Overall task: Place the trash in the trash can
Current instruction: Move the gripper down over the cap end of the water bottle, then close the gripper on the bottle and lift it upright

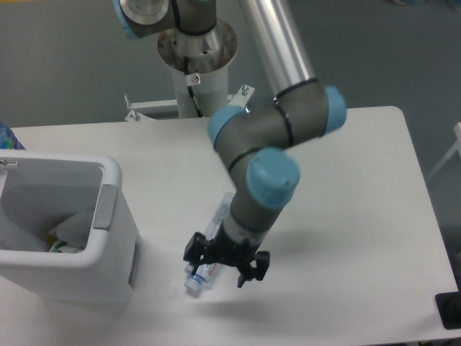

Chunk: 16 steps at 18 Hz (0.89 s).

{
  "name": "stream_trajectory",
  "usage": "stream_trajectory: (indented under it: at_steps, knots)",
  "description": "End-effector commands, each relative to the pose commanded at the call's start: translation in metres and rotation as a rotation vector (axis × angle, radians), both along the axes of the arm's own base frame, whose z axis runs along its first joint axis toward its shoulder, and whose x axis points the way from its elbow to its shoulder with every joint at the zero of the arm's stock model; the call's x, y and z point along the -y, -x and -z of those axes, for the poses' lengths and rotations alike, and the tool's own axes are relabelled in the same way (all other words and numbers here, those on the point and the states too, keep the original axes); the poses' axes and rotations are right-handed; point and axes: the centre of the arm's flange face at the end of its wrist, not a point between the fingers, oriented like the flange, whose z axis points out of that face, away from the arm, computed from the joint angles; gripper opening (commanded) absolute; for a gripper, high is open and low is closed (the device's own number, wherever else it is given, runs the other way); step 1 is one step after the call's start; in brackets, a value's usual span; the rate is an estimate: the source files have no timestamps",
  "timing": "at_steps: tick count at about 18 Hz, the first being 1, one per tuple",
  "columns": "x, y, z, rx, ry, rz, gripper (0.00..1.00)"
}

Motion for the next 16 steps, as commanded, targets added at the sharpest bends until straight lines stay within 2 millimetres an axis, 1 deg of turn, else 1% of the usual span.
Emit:
stream_trajectory:
  at_steps: [2,5,6,8,10,12,13,14,15,16]
  knots:
    - [-0.005,-0.012,0.015,-0.012,0.053,0.025,1.00]
    - [-0.008,-0.027,0.026,-0.013,0.103,0.055,1.00]
    - [-0.008,-0.029,0.029,-0.009,0.108,0.056,1.00]
    - [-0.009,-0.028,0.040,-0.016,0.132,0.060,1.00]
    - [-0.012,-0.036,0.046,-0.044,0.166,0.084,1.00]
    - [-0.013,-0.036,0.047,-0.053,0.168,0.086,1.00]
    - [-0.013,-0.036,0.045,-0.054,0.167,0.086,0.89]
    - [-0.014,-0.036,0.043,-0.055,0.163,0.086,0.72]
    - [-0.014,-0.036,0.041,-0.056,0.162,0.086,0.57]
    - [-0.014,-0.036,0.040,-0.059,0.161,0.085,0.44]
